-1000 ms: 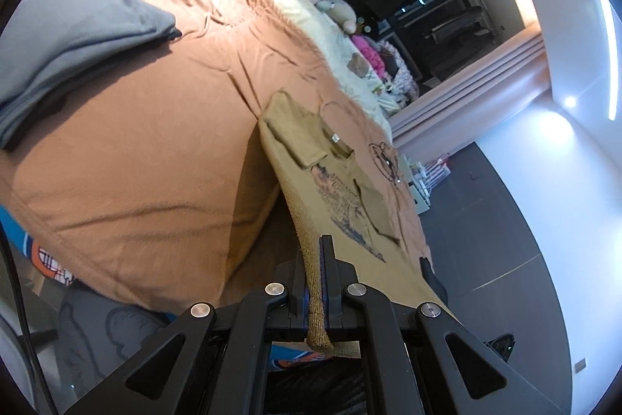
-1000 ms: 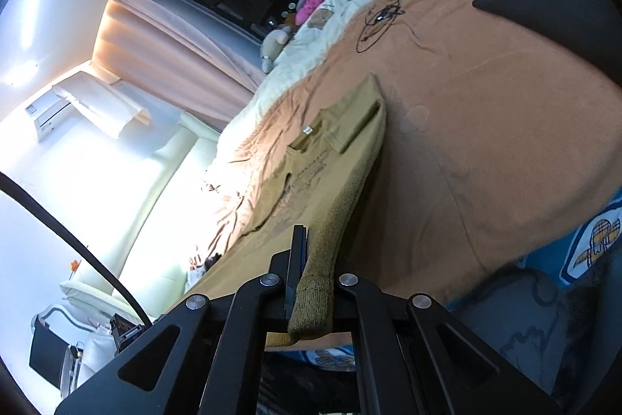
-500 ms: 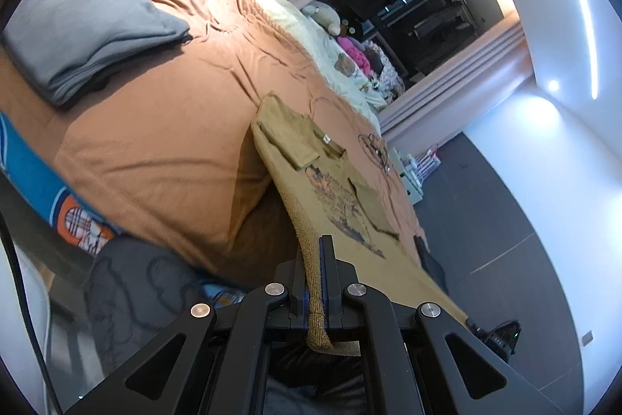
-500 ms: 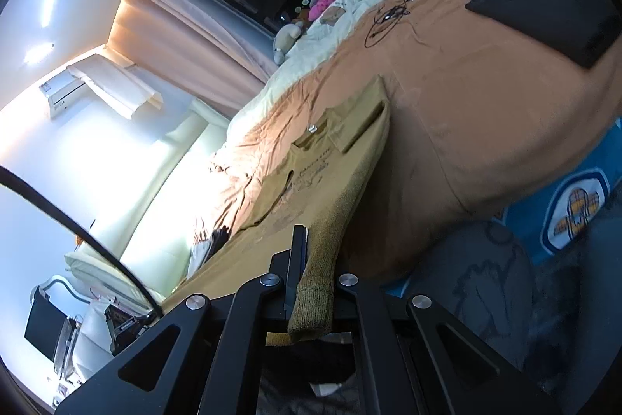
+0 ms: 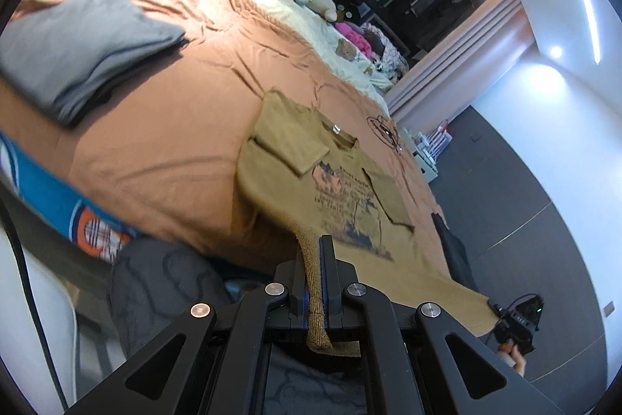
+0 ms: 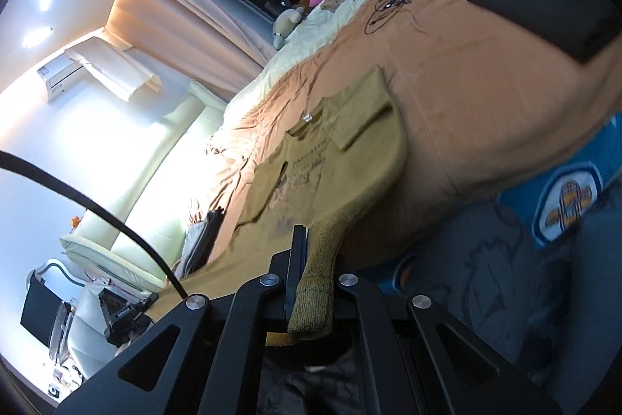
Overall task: Fold small clothes
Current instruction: 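Lift the hem with both grippers and fold it over toward the collar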
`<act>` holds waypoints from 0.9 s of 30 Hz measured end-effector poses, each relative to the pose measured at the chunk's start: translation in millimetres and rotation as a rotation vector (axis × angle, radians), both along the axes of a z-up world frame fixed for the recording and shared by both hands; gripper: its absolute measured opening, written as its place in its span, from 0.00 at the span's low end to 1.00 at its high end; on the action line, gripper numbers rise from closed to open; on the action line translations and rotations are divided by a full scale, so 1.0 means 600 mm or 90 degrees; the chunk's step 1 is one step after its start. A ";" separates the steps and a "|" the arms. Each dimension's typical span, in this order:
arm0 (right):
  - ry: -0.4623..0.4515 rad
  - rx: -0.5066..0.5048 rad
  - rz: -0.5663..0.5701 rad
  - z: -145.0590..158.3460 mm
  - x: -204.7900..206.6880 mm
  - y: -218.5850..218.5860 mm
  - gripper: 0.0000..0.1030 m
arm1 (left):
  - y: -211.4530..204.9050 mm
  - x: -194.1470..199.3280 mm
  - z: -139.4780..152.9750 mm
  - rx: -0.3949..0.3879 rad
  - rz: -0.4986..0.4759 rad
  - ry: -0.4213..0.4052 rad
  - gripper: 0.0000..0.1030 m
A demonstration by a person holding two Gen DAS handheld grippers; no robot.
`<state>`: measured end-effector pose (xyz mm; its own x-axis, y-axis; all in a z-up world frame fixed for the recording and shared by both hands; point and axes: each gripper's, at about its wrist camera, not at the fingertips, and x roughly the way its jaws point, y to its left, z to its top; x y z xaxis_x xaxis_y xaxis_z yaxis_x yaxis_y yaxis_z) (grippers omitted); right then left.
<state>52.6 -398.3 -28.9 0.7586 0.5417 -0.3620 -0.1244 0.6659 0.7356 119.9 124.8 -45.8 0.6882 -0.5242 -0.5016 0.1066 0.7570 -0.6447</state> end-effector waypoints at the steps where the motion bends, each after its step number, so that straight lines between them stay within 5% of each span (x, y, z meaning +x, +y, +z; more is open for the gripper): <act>1: -0.004 -0.007 0.001 0.010 0.014 0.000 0.00 | -0.004 0.015 0.008 0.010 -0.002 -0.004 0.03; 16: -0.032 -0.072 -0.001 0.117 0.219 0.026 0.00 | -0.025 0.239 0.124 0.056 -0.011 -0.030 0.03; 27: -0.018 -0.104 0.005 0.143 0.369 0.051 0.00 | -0.056 0.396 0.167 0.101 -0.013 -0.027 0.03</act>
